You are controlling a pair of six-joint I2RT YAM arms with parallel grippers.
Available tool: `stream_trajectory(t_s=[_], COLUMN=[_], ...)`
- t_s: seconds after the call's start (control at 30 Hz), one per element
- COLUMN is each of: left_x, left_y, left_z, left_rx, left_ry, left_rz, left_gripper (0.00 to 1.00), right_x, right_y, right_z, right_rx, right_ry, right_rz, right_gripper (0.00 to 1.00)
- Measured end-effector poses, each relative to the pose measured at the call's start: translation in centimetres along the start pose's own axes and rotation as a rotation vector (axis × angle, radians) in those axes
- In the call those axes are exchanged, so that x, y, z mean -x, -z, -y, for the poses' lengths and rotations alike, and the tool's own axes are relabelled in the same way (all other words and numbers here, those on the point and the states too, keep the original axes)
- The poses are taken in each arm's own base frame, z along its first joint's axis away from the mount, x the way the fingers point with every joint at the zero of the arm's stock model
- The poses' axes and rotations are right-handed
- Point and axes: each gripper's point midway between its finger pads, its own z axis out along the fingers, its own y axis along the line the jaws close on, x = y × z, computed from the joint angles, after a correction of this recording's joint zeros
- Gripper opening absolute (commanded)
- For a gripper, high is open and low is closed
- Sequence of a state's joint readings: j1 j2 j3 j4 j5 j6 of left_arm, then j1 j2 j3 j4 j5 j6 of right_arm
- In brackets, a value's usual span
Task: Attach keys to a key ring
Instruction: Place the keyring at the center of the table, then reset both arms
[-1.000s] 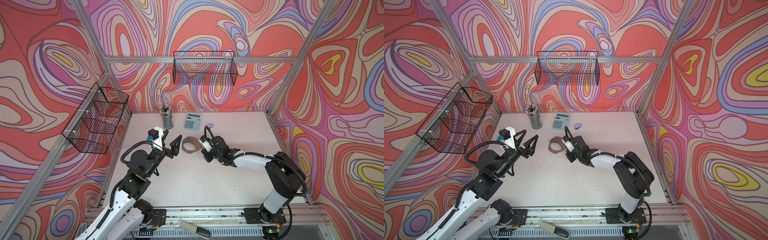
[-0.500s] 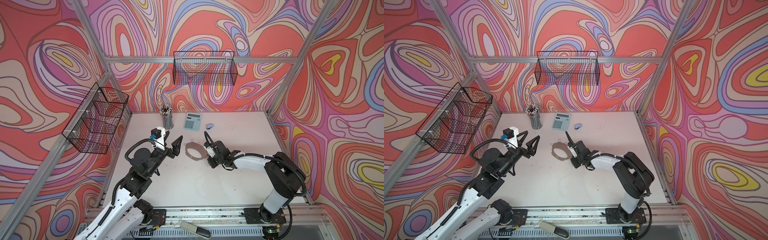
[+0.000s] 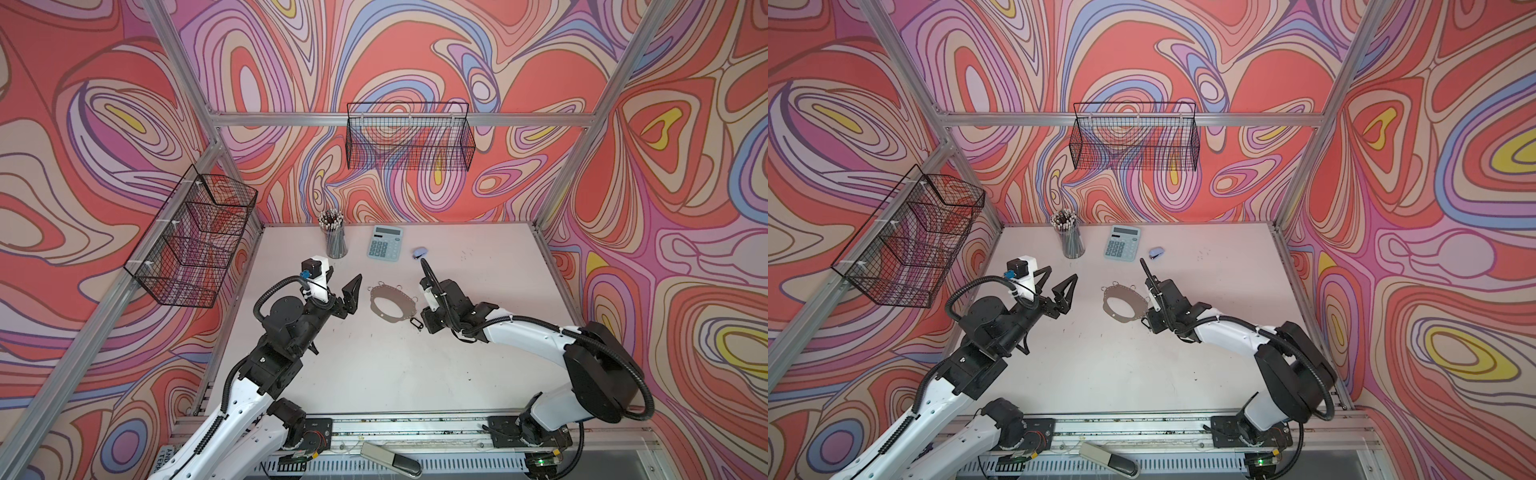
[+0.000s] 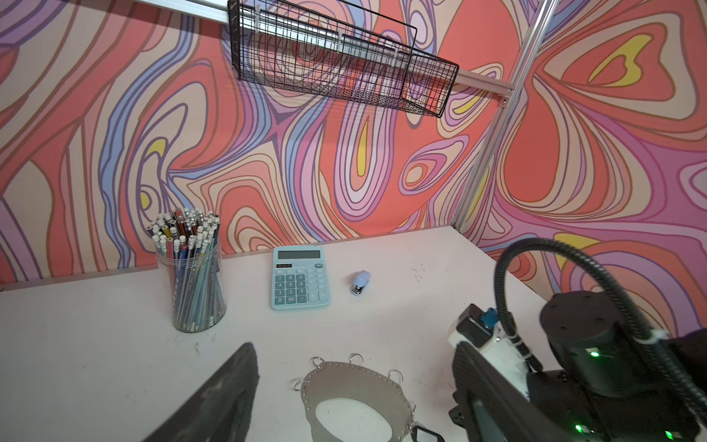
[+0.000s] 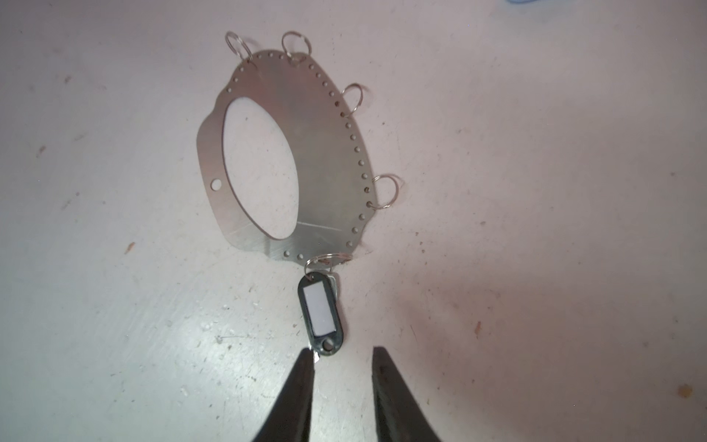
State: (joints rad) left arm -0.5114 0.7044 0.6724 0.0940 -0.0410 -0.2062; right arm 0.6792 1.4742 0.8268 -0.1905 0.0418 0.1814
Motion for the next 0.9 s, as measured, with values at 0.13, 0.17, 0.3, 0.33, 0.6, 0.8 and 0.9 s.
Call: stream_trajectory(t_s=[0.13,0.17,0.3,0.33,0.6,0.8,0.9], left_x=[-1.6,-2.2,-5.3,-6.1,-14.7,-18.5,-18.5], left_y=[-1.3,-1.7,-3.3,-3.7,-5.0,-4.9,-5.2], left_z=[-2.1,-2.7,-6.2,-7.5,-16.3,-20.4,-21.1], left_rx=[0.120,0.157,0.328,0.379,0.654,0.755,0.768], left_ry=[0.001,-0.001,-0.030,-0.041,-0.174,-0.201,-0.192], left_rz=[-0.066,-0.089,-0.181,-0.200,-0.359,-0.467,-0.443], left_gripper=[1.00,1.00,1.00,1.00,1.00,1.00,1.00], right_x=[1.9,2.7,5.6,6.3,4.8,1.5,0.2], right_y=[2.4,3.1,6.5,7.6,12.6,12.3,11.3], right_z=[1.7,2.7,6.4,7.5,16.9,22.9,24.5], right_rx=[-0.060,-0.093,-0.252,-0.303,-0.754,-0.969,-1.013], right_ry=[-0.072,-0.100,-0.164,-0.173,-0.202,-0.216,-0.228], right_rz=[0.127,0.173,0.360,0.415,0.640,0.623,0.626], right_gripper=[0.46,0.54,0.89,0.94,0.98,0.98,0.98])
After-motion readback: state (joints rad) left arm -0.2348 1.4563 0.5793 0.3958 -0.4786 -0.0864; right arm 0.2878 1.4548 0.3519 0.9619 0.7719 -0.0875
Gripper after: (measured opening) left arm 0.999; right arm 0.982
